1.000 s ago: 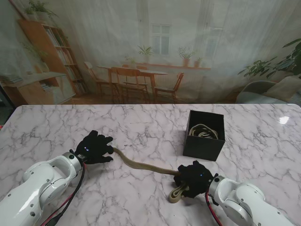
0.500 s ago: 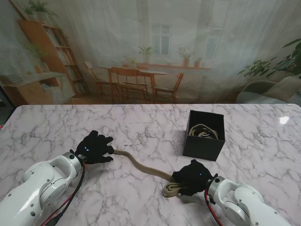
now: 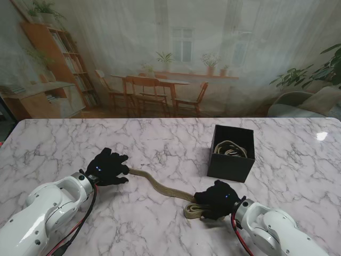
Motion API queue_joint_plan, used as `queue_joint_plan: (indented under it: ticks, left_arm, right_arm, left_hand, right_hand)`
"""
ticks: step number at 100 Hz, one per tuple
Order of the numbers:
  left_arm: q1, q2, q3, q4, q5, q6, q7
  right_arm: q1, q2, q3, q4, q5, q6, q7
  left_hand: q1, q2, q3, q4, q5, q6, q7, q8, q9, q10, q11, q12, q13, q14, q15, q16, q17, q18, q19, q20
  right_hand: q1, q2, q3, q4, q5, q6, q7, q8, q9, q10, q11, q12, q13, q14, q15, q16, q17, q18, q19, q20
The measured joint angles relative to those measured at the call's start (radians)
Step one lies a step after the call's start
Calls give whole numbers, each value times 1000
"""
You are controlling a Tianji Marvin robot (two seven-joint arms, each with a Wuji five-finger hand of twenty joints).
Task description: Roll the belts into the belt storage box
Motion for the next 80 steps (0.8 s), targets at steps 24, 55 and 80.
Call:
queue_joint_plan:
  ticks: [24,55,80]
  left_arm:
    - [-1,0,0,1,0,0,0]
    - [0,0,-2,1,2,0,8]
    - [0,0,-3,1,4,0,11]
  right_arm:
    - [18,0,-21,37,12,-9,-60]
    - [30,-2,-36,63,14,-12,-91]
    - [16,-12,-34,56,51,38,-73]
  left_hand:
    - [0,0,0,0,0,0,0,0,0,0,0,0,0,0,0,0,-1,0,-11,0]
    - [0,0,0,0,0,0,0,0,0,0,0,0,0,0,0,0,-1,0,-11,0]
    - [0,0,0,0,0,0,0,0,0,0,0,0,0,0,0,0,-1,0,-11,0]
  right_hand:
    - [-3,50,49,98,-357,-4,-438,-124,76,7,25,7,57,7,25,29,13,3,8,0]
    - [10,92,61,119,-423,-33,-447,-152,154,33,38,25,152,44,100,41,67,61,14,0]
    - [32,124,85,123,-431,-99,-389,-153,166,84,83,13,162,99,190,34,148,130,44,-40]
